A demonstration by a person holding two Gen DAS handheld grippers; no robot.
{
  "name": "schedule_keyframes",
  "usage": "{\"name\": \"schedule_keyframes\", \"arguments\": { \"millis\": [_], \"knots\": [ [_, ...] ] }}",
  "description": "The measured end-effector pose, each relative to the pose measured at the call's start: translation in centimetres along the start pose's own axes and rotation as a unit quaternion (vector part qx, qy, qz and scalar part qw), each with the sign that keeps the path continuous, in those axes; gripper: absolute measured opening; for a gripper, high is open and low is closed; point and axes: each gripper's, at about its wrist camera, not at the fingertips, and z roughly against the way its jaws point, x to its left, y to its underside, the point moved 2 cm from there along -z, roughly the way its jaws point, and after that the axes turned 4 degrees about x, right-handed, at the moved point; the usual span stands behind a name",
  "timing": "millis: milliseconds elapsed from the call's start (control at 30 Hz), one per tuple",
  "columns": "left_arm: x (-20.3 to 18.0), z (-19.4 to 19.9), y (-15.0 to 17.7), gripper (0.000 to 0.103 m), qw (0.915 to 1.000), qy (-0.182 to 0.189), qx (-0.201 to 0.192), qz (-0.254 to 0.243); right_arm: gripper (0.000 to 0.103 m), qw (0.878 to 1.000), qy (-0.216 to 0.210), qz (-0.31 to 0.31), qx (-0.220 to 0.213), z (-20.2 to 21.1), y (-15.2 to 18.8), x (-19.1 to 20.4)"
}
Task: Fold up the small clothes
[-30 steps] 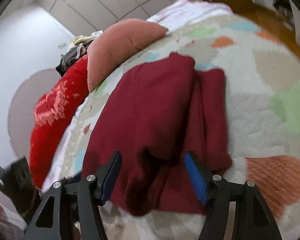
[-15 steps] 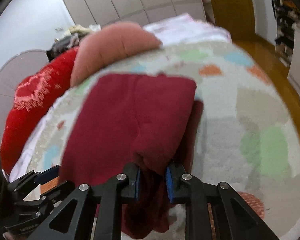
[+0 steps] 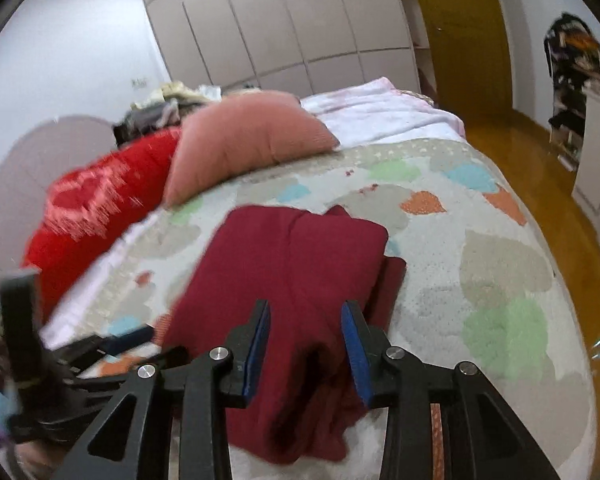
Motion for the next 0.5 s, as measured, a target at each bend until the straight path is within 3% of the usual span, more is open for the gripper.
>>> {"name": "schedule_keyframes", "arguments": {
  "millis": [200,267,400,500],
  "knots": [
    [0.3,-1.7,-0.6,0.069,0.9999,0.009,0.009,0.010,0.035,0.997,0.042,0.023,0.053,-5.9,0.6,-1.3],
    [0.5,-2.0,-0.5,0.071,0.9997,0.012,0.012,0.015,0.036,0.998,0.025,0.003,0.053,-6.8,0.7,-2.3],
    [0.4,-1.9,-0.4,0.072,0.9998,0.007,0.009,0.014,0.037,0.998,0.011,-0.026,0.055,-5.7,0.6,-3.0],
    [0.5,-1.9,-0.3,0.072,0.9998,0.006,0.009,0.018,0.037,0.999,0.014,-0.010,0.041,-3.2,0.7,-1.6]
  ]
}}
